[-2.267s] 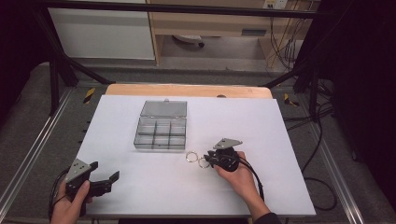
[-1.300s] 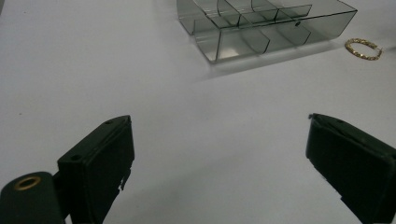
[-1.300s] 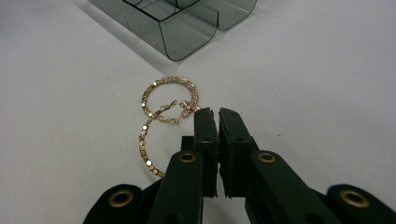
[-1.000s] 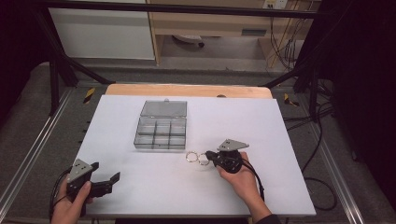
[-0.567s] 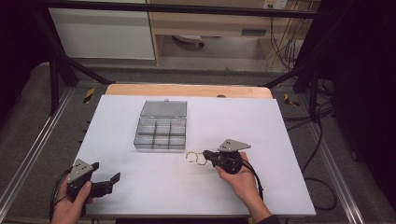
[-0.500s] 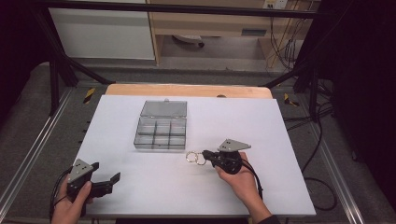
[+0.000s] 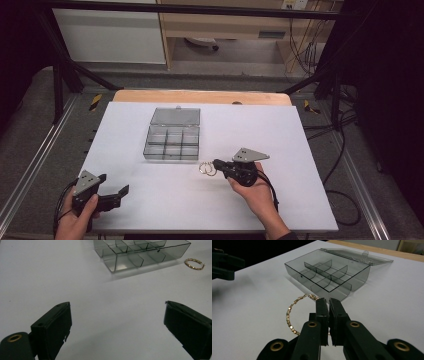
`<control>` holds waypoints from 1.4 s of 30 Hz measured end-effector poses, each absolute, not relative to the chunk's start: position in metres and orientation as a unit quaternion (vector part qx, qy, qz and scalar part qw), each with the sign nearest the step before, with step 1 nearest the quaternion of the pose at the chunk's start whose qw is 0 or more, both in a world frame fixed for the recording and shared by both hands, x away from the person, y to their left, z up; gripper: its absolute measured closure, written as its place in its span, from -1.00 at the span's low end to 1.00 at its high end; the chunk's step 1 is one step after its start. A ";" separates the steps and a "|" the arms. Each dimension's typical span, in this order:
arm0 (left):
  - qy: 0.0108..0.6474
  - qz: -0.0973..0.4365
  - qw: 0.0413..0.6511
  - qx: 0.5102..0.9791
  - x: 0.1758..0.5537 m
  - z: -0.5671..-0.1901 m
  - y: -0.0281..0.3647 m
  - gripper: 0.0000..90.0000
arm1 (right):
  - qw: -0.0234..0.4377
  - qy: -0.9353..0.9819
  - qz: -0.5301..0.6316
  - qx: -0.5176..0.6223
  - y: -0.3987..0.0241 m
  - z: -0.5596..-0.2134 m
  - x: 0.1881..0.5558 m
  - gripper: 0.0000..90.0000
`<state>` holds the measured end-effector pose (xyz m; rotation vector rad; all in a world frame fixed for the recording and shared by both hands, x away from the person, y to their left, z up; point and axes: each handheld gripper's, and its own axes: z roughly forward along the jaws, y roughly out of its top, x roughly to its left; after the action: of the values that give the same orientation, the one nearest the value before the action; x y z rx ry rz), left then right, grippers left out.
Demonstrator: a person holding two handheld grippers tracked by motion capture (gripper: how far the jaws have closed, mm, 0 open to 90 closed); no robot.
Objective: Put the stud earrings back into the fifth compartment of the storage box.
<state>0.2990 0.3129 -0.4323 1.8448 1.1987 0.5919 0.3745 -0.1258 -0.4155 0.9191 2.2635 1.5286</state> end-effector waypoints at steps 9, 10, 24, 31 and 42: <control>0.475 0.236 0.416 0.739 0.299 -0.433 0.311 -0.83 | 0.129 0.778 0.534 0.306 -0.111 -0.405 0.382 0.93; 0.475 0.236 0.415 0.739 0.299 -0.433 0.312 -0.83 | 0.129 0.780 0.532 0.304 -0.109 -0.403 0.384 0.93; 0.470 0.234 0.416 0.743 0.298 -0.433 0.309 -0.83 | 0.138 0.793 0.512 0.301 -0.077 -0.379 0.419 0.93; 0.469 0.233 0.414 0.745 0.299 -0.433 0.309 -0.83 | 0.135 0.798 0.504 0.300 -0.063 -0.370 0.432 0.93; 0.473 0.231 0.412 0.743 0.299 -0.434 0.310 -0.82 | 0.134 0.800 0.499 0.304 -0.046 -0.363 0.450 0.93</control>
<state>0.2992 0.3103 -0.4341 1.8698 1.1908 0.5808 0.4497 -0.0458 -0.3629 0.8821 2.3203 1.4459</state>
